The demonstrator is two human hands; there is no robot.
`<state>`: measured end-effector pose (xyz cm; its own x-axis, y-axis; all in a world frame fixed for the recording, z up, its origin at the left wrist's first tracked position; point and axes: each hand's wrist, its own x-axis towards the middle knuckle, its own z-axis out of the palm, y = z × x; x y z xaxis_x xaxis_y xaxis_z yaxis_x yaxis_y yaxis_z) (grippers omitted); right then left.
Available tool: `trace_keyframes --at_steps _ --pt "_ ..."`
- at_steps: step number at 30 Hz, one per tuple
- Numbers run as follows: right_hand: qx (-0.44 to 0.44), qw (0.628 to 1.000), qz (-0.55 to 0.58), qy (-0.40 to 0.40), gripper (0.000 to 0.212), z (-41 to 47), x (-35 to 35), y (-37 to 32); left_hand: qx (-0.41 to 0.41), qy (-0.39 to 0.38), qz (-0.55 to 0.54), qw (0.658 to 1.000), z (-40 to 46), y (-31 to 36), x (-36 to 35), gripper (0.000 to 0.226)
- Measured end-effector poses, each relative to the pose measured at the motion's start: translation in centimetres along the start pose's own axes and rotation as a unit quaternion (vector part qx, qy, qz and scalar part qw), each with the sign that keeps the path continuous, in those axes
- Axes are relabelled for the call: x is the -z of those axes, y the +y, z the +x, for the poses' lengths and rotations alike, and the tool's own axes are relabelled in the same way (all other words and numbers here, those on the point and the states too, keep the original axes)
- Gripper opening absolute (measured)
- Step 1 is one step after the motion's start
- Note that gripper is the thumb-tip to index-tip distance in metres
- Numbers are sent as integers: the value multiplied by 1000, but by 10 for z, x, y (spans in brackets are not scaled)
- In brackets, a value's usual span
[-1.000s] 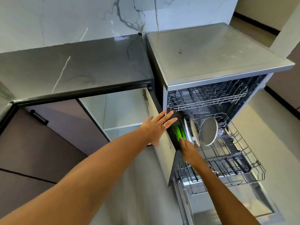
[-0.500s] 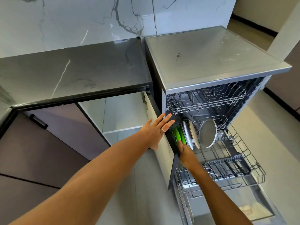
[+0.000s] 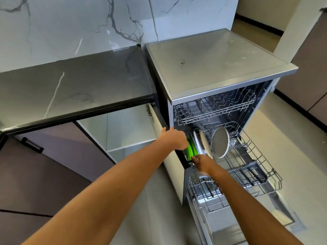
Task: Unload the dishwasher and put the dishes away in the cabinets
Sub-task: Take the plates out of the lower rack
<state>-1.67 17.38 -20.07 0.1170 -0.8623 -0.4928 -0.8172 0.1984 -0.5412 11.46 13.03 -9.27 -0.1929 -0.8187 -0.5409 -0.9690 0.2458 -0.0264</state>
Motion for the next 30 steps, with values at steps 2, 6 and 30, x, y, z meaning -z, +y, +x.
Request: trace_keyframes --at_steps 2,6,30 --pt "-5 999 -33 -14 48 6 3 10 23 19 -10 999 7 12 -6 45" --pt "-4 998 -56 -30 44 24 15 40 42 -6 -15 999 27 42 -11 42" --pt "-38 984 -106 -141 35 111 36 198 172 -99 -141 970 165 129 -101 49"
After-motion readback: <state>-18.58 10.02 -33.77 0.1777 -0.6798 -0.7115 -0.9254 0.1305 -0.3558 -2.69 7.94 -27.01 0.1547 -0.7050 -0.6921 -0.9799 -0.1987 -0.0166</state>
